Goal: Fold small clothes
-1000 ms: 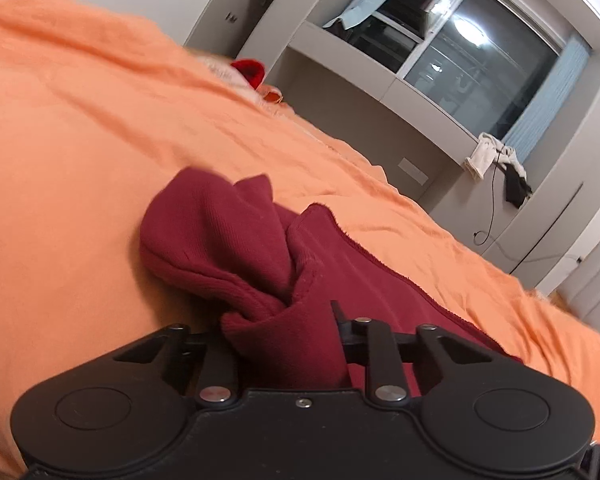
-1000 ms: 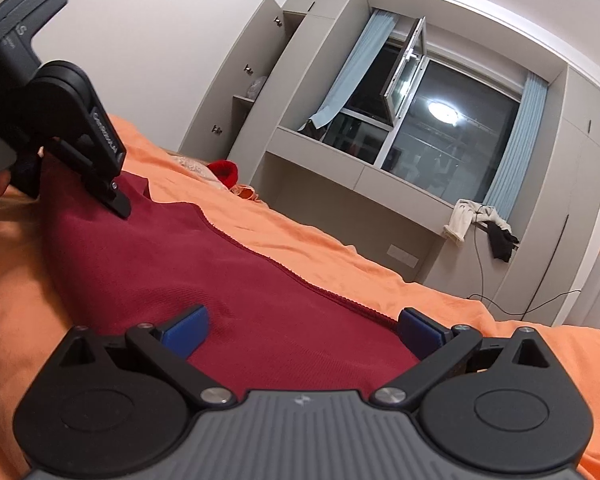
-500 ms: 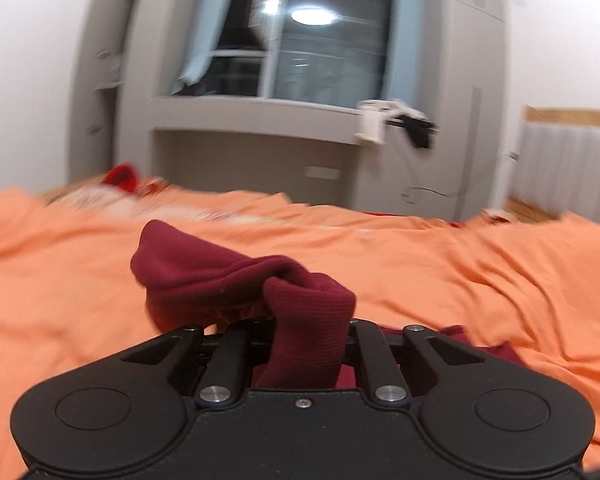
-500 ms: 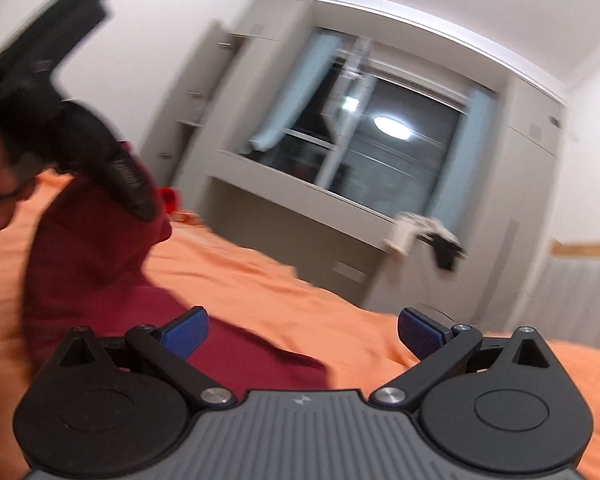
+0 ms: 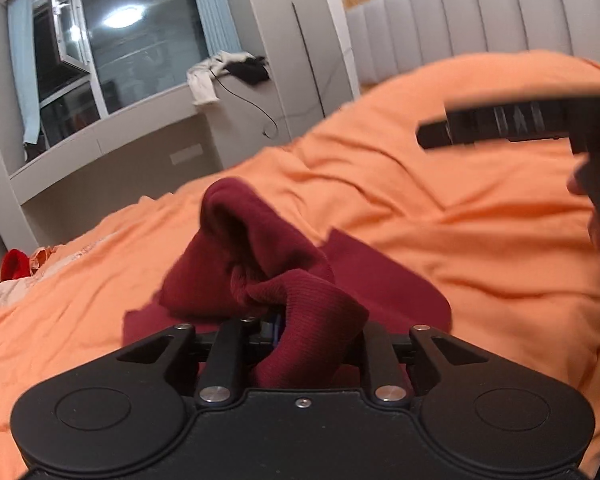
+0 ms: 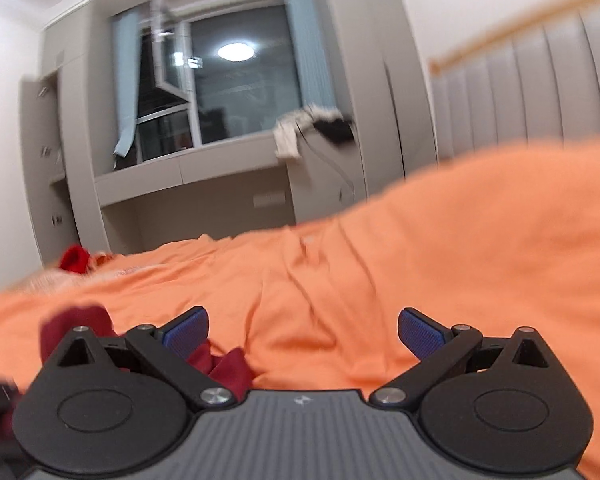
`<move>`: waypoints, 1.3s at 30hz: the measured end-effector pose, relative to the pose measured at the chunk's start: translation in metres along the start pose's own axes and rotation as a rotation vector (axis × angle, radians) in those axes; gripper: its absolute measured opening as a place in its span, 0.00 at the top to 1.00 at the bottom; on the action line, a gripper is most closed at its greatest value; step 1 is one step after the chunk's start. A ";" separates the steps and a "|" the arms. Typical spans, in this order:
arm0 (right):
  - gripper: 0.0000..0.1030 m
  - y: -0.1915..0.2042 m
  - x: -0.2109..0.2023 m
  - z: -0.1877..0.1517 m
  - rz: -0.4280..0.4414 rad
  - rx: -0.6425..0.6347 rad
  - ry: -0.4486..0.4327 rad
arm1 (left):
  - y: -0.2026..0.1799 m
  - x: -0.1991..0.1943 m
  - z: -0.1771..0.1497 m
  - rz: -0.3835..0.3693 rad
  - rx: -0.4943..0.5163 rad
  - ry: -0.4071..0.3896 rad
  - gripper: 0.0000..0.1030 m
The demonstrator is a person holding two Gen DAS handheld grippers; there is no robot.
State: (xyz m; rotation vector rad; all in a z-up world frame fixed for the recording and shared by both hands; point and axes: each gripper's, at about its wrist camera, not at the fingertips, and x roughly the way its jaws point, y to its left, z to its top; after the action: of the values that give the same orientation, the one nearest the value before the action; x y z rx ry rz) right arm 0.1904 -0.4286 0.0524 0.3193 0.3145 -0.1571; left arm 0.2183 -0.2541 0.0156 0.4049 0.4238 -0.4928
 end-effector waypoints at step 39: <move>0.13 -0.003 0.093 -0.036 0.384 0.707 0.489 | 0.026 -0.052 -0.037 -0.107 0.104 -0.110 0.15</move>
State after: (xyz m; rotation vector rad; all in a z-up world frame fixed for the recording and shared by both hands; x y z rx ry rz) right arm 0.2677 -0.4290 -0.0114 1.1178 0.6720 0.2041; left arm 0.1797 -0.1970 0.0162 0.4540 0.3151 -0.6404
